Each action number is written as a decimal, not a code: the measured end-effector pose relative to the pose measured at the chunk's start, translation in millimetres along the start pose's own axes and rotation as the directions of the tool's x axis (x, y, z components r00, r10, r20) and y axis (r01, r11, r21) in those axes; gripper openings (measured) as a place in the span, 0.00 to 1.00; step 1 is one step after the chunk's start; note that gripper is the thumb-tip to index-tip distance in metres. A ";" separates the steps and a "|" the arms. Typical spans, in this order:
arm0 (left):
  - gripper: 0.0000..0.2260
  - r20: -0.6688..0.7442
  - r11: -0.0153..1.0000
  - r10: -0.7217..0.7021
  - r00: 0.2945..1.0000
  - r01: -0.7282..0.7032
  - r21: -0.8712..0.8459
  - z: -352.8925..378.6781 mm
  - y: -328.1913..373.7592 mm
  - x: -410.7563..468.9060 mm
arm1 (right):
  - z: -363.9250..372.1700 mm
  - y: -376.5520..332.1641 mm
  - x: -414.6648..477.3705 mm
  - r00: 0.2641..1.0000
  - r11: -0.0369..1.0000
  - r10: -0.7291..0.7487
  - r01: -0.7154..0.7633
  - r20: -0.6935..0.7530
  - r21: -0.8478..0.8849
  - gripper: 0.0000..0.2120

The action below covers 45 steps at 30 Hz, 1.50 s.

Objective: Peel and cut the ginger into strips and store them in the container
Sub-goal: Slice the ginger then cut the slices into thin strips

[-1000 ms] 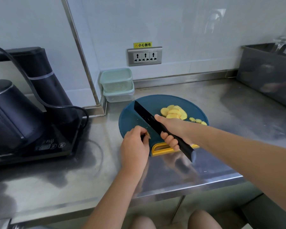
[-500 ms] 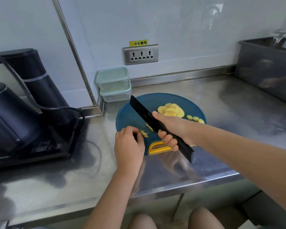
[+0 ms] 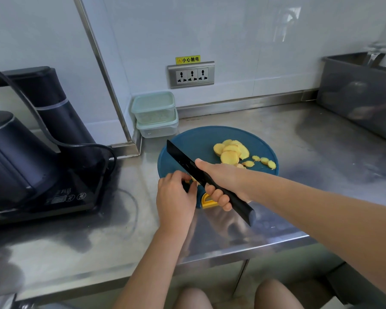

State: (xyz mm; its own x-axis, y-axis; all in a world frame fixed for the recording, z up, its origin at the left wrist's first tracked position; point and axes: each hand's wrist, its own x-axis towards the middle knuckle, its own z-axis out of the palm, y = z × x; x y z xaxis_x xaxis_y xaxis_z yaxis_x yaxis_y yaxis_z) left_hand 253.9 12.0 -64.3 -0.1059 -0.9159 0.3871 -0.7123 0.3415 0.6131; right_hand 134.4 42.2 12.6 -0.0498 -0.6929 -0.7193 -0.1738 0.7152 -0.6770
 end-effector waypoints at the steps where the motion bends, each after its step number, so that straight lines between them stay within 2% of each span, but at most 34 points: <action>1: 0.05 0.001 1.000 0.002 1.000 -0.002 0.000 -0.2 0.1 0.0 | 0.8 -0.4 0.2 1.000 1.000 0.001 -0.001 -0.005 -0.002 0.32; 16: 0.03 -0.001 0.999 0.012 1.000 -0.012 -0.051 -0.2 -1.1 1.4 | 7.2 -3.0 -0.2 0.998 0.999 0.022 -0.025 -0.056 -0.043 0.31; 22: 0.03 -0.002 0.999 0.014 1.000 -0.014 -0.045 1.6 -2.1 1.9 | 14.1 -5.5 -0.9 0.993 0.992 0.031 -0.045 -0.118 -0.120 0.31; 29: 0.04 -0.006 0.998 0.024 1.000 -0.025 -0.051 1.3 -2.4 1.6 | 14.7 -8.1 -0.2 0.993 0.988 0.038 -0.054 -0.114 -0.145 0.31; 41: 0.05 0.004 0.999 0.035 0.999 -0.035 -0.013 0.5 -0.4 0.6 | 16.5 -10.0 9.1 0.997 0.992 0.035 -0.043 -0.069 -0.120 0.31; 45: 0.05 0.034 0.999 0.041 0.999 -0.041 -0.003 -0.2 -1.8 -0.7 | 20.8 -14.0 18.9 0.997 0.997 0.041 -0.045 -0.070 -0.061 0.31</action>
State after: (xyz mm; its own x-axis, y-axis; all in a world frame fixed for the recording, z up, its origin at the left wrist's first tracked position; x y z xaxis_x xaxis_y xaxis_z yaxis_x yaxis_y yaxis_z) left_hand 255.3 12.0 -65.6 -0.1589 -0.9077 0.3883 -0.7056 0.3796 0.5984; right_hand 156.3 21.0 5.2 -0.1256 -0.6679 -0.7335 -0.2313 0.7387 -0.6331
